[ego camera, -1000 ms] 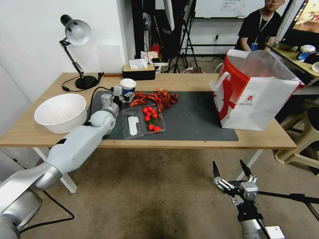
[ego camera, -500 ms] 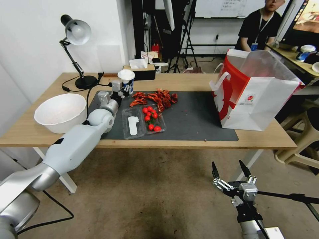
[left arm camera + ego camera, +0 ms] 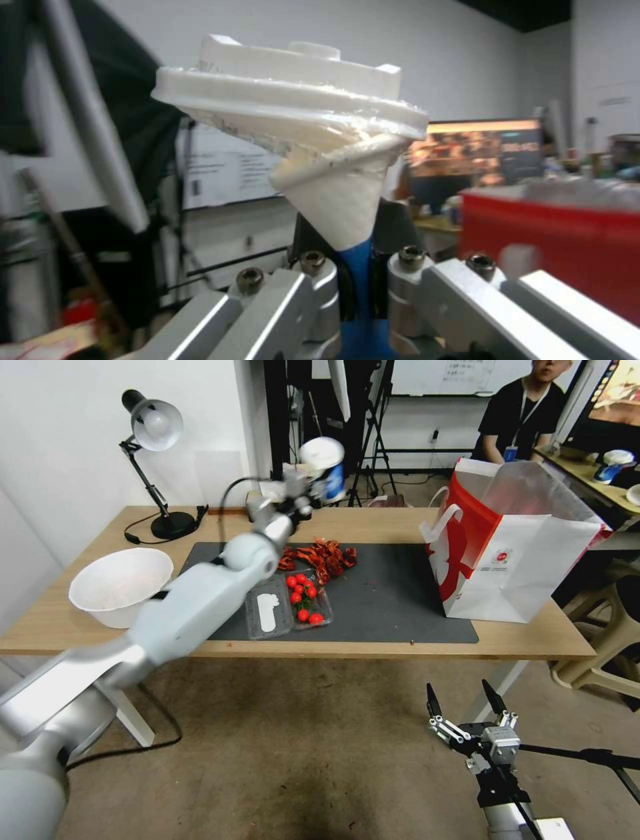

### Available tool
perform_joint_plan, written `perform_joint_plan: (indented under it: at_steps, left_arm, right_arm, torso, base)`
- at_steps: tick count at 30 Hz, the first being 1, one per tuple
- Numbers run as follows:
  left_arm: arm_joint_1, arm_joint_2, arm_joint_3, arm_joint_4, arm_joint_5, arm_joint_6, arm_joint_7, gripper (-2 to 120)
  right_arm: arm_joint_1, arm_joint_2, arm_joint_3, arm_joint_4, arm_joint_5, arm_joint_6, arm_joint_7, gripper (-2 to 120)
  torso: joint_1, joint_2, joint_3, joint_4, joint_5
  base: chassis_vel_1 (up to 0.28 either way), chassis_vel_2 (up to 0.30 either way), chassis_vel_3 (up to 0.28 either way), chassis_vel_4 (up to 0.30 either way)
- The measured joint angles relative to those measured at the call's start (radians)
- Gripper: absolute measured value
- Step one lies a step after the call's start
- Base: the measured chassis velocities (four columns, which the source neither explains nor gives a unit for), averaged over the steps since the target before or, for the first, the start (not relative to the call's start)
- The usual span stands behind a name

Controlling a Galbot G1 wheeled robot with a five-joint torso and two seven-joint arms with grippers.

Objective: Pick up the trash from the table and place it into the takeout bag.

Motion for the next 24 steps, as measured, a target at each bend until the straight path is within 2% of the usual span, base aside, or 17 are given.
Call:
perform_joint_plan:
  at_steps: [1,4,6,8,9,12,13,16,17,19,24]
  left_arm:
    - [0.0,0.0,0.0,0.0,0.0,0.0,0.0,1]
    - [-0.074,-0.062,0.058,0.014,-0.03,0.005,0.011,1]
    - [-0.093,-0.077,0.07,0.017,-0.039,0.008,0.013,1]
    - [-0.165,-0.135,0.117,0.026,-0.073,0.02,0.016,1]
    - [-0.165,-0.135,0.117,0.026,-0.073,0.02,0.016,1]
    - [-0.266,-0.223,0.173,0.045,-0.137,0.036,0.017,1]
    - [-0.266,-0.223,0.173,0.045,-0.137,0.036,0.017,1]
    - [-0.337,-0.315,0.261,0.08,-0.149,0.047,0.046,1]
    - [-0.337,-0.315,0.261,0.08,-0.149,0.047,0.046,1]
    - [-0.358,-0.349,0.336,0.093,-0.143,0.047,0.071,1]
    - [-0.37,-0.381,0.397,0.109,-0.123,0.042,0.09,1]
  right_arm:
    - [0.0,0.0,0.0,0.0,0.0,0.0,0.0,100]
    - [-0.003,0.004,0.002,0.001,0.0,0.002,0.0,100]
    - [-0.004,0.005,0.002,0.001,0.0,0.003,0.0,100]
    - [-0.003,0.009,0.002,0.0,0.0,0.006,0.0,100]
    - [-0.003,0.009,0.002,0.0,0.0,0.006,0.0,100]
    - [0.002,0.018,0.001,-0.009,0.0,0.01,0.0,100]
    - [0.002,0.018,0.001,-0.009,0.0,0.01,0.0,100]
    - [0.005,0.027,-0.004,-0.019,-0.002,0.018,0.0,100]
    - [0.005,0.027,-0.004,-0.019,-0.002,0.018,0.0,100]
    - [0.006,0.027,-0.004,-0.023,-0.002,0.019,0.0,100]
    - [0.008,0.027,-0.003,-0.024,-0.002,0.02,0.0,100]
  torso:
    - [0.0,0.0,0.0,0.0,0.0]
    - [0.0,0.0,0.0,0.0001,0.0]
    - [0.0,0.0,0.0,0.0003,0.0]
    - [0.0,0.0,0.0,0.0004,0.0]
    - [0.0,0.0,0.0,0.0004,0.0]
    - [0.0,0.0,0.0,0.0003,0.0]
    - [0.0,0.0,0.0,0.0003,0.0]
    - [0.0,0.0,0.0,0.0002,-0.0001]
    - [0.0,0.0,0.0,0.0002,-0.0001]
    - [0.0,0.0,0.0,0.0003,-0.0001]
    - [0.0,0.0,0.0,0.0004,-0.0002]
  base:
    - [0.0,0.0,0.0,0.0]
    - [0.0,0.0,0.0,0.0]
    - [0.0,0.0,0.0,0.0]
    - [0.0,0.0,0.0,0.0]
    - [0.0,0.0,0.0,0.0]
    - [0.0,0.0,0.0,0.0]
    - [0.0,0.0,0.0,0.0]
    - [0.0,0.0,0.0,0.0]
    - [0.0,0.0,0.0,0.0]
    - [0.0,0.0,0.0,0.0]
    - [0.0,0.0,0.0,0.0]
